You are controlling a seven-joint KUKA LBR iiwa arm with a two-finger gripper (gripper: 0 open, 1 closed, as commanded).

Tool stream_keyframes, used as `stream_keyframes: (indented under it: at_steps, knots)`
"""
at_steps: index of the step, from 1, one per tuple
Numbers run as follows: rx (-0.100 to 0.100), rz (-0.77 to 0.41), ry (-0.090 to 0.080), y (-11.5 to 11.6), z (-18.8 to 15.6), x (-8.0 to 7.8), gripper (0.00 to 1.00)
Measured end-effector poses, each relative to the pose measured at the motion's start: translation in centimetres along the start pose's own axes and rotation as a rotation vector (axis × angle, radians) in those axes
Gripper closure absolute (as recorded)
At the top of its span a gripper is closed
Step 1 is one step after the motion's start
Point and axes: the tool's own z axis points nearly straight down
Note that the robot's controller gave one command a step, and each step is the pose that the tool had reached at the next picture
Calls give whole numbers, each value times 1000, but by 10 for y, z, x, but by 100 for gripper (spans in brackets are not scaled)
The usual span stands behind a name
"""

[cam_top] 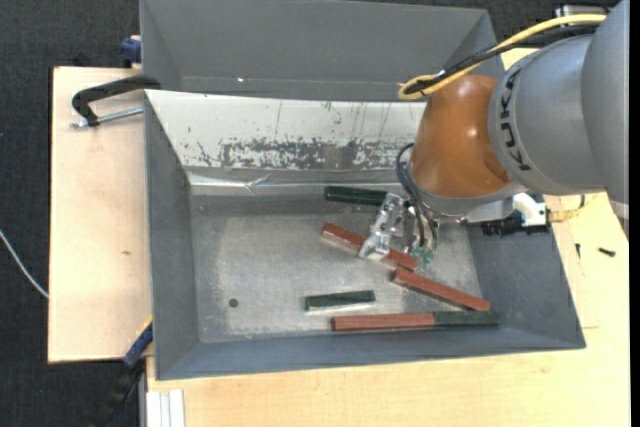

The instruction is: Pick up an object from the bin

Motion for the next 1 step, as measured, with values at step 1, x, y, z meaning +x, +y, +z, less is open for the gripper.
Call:
stream_keyframes:
  at_steps: [1]
  knots:
    - [0, 0, 0, 0, 0, 0, 100]
